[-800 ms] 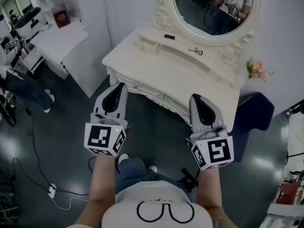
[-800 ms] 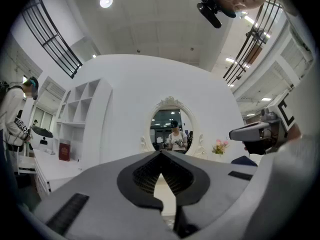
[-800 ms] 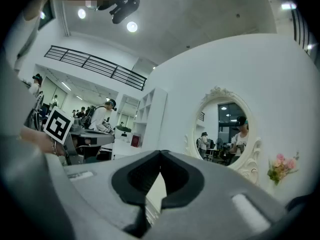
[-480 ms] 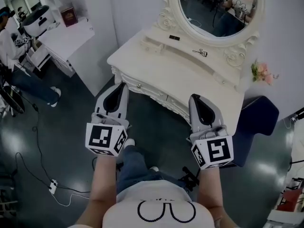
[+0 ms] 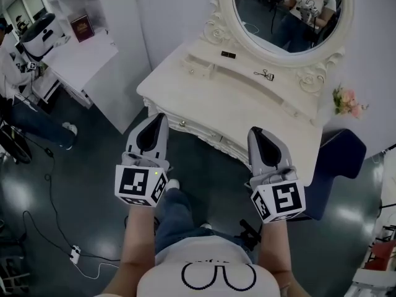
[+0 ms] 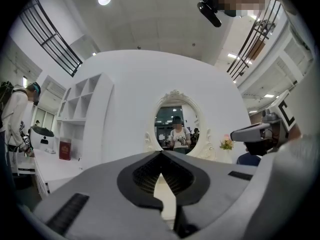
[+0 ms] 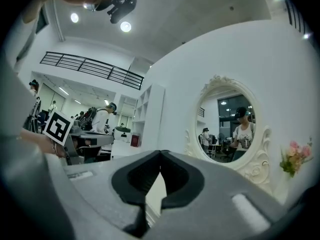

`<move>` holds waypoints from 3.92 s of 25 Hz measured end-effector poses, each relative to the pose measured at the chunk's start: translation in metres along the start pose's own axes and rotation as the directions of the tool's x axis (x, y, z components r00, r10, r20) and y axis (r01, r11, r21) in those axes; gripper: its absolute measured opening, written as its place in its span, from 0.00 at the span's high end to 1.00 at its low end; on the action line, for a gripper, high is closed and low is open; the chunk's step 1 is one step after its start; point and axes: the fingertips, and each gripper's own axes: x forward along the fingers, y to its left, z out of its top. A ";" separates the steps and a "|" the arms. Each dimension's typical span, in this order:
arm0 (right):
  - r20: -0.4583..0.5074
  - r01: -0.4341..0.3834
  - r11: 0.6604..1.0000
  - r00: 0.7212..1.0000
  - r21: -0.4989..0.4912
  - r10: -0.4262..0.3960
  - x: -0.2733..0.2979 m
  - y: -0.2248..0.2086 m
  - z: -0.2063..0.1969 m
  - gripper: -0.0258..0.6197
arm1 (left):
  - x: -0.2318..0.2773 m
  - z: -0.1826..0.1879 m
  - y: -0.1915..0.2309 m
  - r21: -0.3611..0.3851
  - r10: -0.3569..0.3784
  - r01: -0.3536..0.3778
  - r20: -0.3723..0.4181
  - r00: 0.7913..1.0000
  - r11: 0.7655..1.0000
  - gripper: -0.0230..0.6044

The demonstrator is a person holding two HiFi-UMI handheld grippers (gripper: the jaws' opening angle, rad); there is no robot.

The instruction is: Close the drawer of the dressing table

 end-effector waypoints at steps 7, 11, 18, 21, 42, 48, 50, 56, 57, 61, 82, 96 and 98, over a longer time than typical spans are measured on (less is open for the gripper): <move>-0.020 0.019 1.000 1.000 0.023 -0.019 0.095 0.010 0.003 0.96 | 0.053 -0.006 0.087 -0.011 -0.001 0.000 -0.017 1.000 1.000 0.97; -0.035 0.035 0.999 0.999 0.025 -0.034 0.156 0.020 0.003 0.96 | 0.088 -0.008 0.139 -0.012 -0.017 0.017 -0.023 1.000 1.000 0.97; -0.066 0.096 0.995 0.993 0.008 -0.095 0.238 0.031 0.000 0.96 | 0.147 -0.020 0.211 -0.028 -0.076 0.075 -0.035 0.996 0.997 0.97; -0.088 0.122 0.992 0.989 0.013 -0.121 0.259 0.033 -0.007 0.96 | 0.164 -0.025 0.228 -0.044 -0.102 0.100 -0.041 0.994 0.994 0.97; -0.160 0.196 0.977 0.970 0.081 -0.181 0.378 -0.029 -0.068 0.96 | 0.288 -0.066 0.276 -0.056 -0.176 0.171 -0.083 0.981 0.984 0.97; -0.173 0.224 0.970 0.963 0.096 -0.205 0.427 -0.065 -0.082 0.96 | 0.356 -0.081 0.283 -0.039 -0.222 0.219 -0.120 0.968 0.975 0.97; -0.186 0.238 0.965 0.959 0.105 -0.216 0.438 -0.076 -0.087 0.96 | 0.375 -0.087 0.282 -0.041 -0.239 0.236 -0.135 0.962 0.971 0.97; -0.254 0.241 0.951 0.949 0.195 -0.189 0.463 -0.092 -0.113 0.62 | 0.409 -0.108 0.279 -0.060 -0.280 0.273 -0.170 0.945 0.960 0.97; -0.263 0.246 0.949 0.946 0.200 -0.189 0.466 -0.094 -0.116 0.60 | 0.413 -0.111 0.279 -0.064 -0.285 0.278 -0.174 0.943 0.959 0.97; -0.297 0.277 0.943 0.930 0.186 -0.214 0.468 -0.096 -0.125 0.59 | 0.422 -0.124 0.280 -0.086 -0.304 0.292 -0.196 0.932 0.952 0.97; -0.640 0.530 0.812 0.718 0.245 -0.275 0.462 -0.036 -0.266 0.60 | 0.437 -0.215 0.284 -0.193 -0.478 0.437 -0.361 0.801 0.879 0.97; -0.747 0.606 0.727 0.634 0.323 -0.197 0.484 -0.021 -0.337 0.65 | 0.440 -0.241 0.297 -0.227 -0.497 0.442 -0.392 0.774 0.868 0.97; -0.756 0.618 0.719 0.624 0.319 -0.200 0.483 -0.022 -0.338 0.80 | 0.442 -0.240 0.299 -0.226 -0.495 0.440 -0.390 0.776 0.869 0.97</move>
